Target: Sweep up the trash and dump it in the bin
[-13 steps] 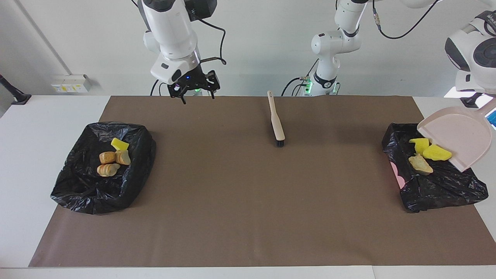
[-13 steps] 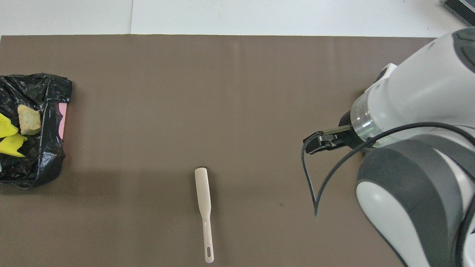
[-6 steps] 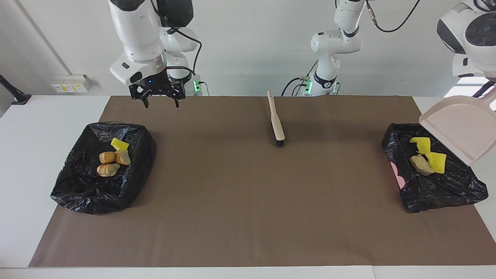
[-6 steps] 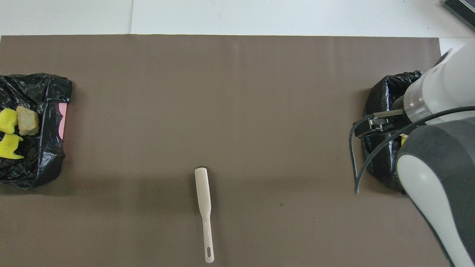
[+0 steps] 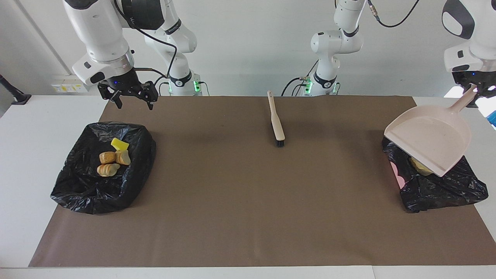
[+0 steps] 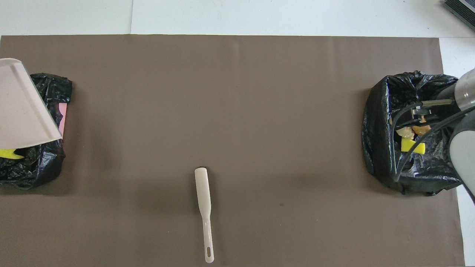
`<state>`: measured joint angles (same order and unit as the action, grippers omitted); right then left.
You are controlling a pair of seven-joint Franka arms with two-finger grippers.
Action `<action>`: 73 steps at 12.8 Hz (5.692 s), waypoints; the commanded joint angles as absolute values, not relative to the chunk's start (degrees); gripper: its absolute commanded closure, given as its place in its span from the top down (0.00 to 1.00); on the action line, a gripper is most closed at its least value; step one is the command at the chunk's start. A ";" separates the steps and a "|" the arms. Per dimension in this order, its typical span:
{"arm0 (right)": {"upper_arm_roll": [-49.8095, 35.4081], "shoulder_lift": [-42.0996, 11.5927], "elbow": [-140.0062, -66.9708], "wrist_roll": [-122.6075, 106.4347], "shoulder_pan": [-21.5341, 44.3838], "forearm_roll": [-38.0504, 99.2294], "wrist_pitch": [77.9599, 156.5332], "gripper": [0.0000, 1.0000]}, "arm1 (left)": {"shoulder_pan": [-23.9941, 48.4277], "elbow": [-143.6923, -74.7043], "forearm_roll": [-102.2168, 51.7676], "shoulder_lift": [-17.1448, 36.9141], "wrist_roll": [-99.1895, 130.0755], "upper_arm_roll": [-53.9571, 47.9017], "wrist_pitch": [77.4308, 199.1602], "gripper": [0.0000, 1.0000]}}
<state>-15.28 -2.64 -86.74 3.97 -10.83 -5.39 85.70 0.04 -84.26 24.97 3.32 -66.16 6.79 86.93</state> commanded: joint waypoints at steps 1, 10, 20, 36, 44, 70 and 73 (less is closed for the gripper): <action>-15.64 0.78 -86.92 4.22 -11.25 -4.40 84.46 1.00 | 1.84 -85.42 18.21 0.71 -52.87 6.86 86.13 0.00; -10.40 1.67 -86.66 3.52 -7.85 -1.76 82.01 1.00 | 19.93 -97.01 3.72 0.35 3.80 6.50 99.36 0.00; 1.76 2.46 -88.15 2.46 -0.26 -0.97 82.09 1.00 | 39.01 -100.63 -9.76 16.24 19.34 6.59 126.72 0.00; 1.49 2.37 -87.98 2.29 -0.18 -1.05 82.26 1.00 | 42.20 -104.24 -10.72 15.48 31.30 7.38 127.03 1.00; 1.49 2.37 -87.98 2.29 -0.18 -1.05 82.27 1.00 | 26.39 -104.06 -9.58 3.53 22.95 7.47 113.31 1.00; 1.58 2.37 -87.98 2.37 -0.26 -1.05 82.35 1.00 | 5.89 -88.33 0.44 -10.20 -7.74 4.48 83.50 1.00; 1.49 2.37 -88.07 1.67 0.09 -1.05 82.00 1.00 | 5.89 -89.03 0.26 -10.11 -5.29 4.48 84.02 1.00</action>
